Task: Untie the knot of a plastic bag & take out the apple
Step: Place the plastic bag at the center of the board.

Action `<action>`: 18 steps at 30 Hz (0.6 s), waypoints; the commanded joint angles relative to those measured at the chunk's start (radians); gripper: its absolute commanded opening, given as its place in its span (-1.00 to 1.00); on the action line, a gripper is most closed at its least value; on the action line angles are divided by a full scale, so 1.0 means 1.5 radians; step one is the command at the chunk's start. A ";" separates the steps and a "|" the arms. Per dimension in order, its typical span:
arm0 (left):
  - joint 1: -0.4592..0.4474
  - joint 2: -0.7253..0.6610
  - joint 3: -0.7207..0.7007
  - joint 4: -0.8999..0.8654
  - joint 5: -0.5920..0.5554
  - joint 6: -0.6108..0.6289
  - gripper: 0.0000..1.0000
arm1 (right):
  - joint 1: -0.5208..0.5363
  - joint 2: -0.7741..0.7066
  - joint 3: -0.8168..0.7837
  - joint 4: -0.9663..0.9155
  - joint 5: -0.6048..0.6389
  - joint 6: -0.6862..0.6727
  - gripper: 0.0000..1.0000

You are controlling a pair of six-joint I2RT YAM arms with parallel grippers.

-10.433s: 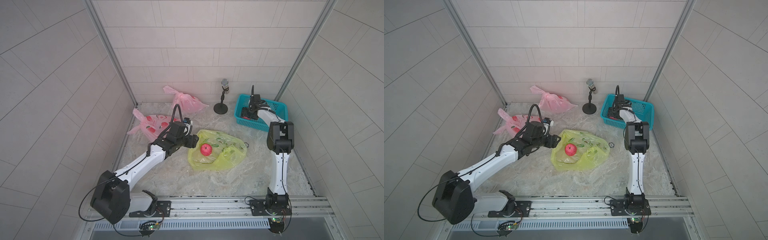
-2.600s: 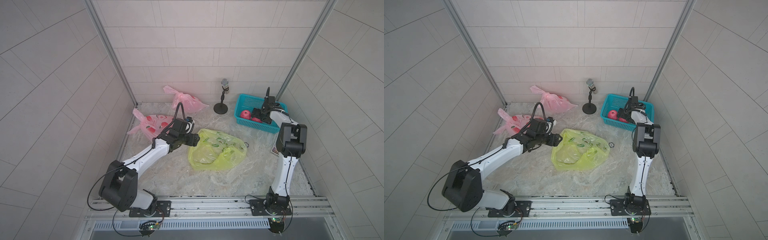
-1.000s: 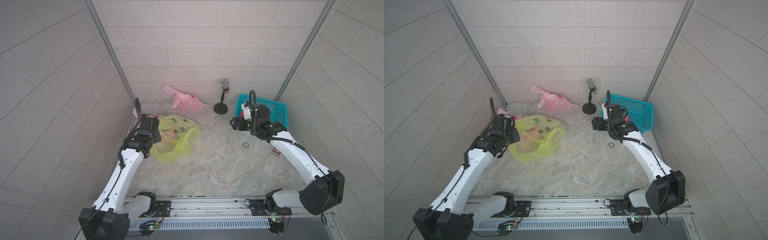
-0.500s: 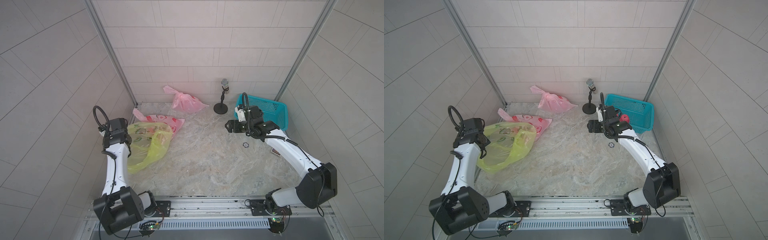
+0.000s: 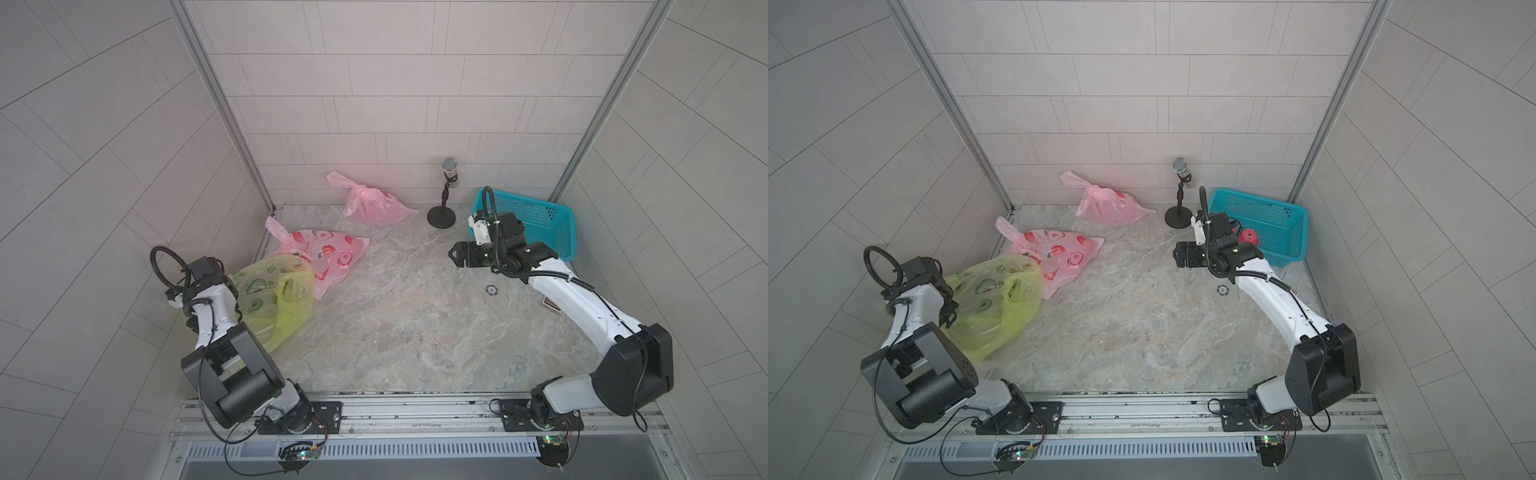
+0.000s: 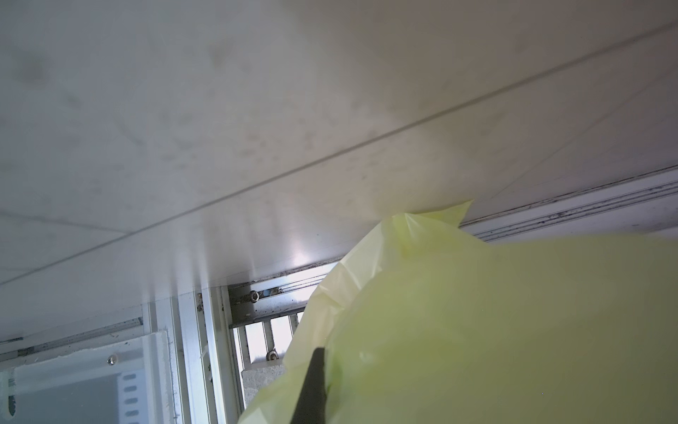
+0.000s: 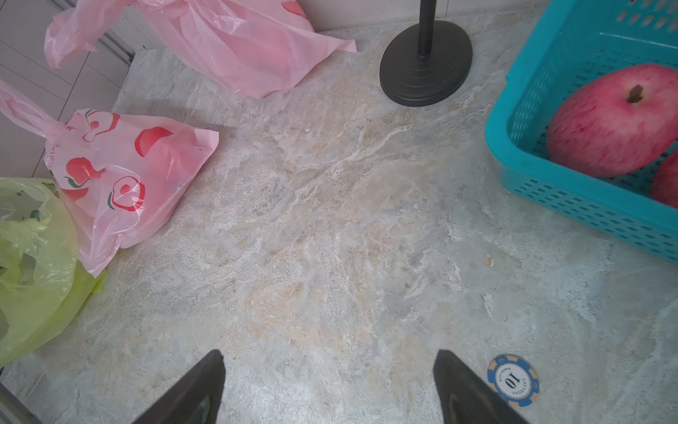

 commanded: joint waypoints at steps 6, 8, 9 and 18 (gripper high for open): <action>0.009 -0.063 -0.041 0.057 0.116 -0.019 -0.10 | 0.003 0.021 0.003 -0.018 -0.008 -0.007 0.83; -0.001 -0.083 -0.040 0.060 0.116 -0.015 0.12 | 0.004 0.023 0.006 -0.018 -0.008 -0.006 0.84; -0.008 -0.088 -0.035 0.056 0.117 -0.013 0.26 | 0.004 0.024 0.007 -0.017 -0.009 -0.005 0.85; -0.031 -0.127 0.001 0.028 0.138 -0.044 0.74 | 0.009 0.032 0.027 -0.026 -0.013 -0.008 0.86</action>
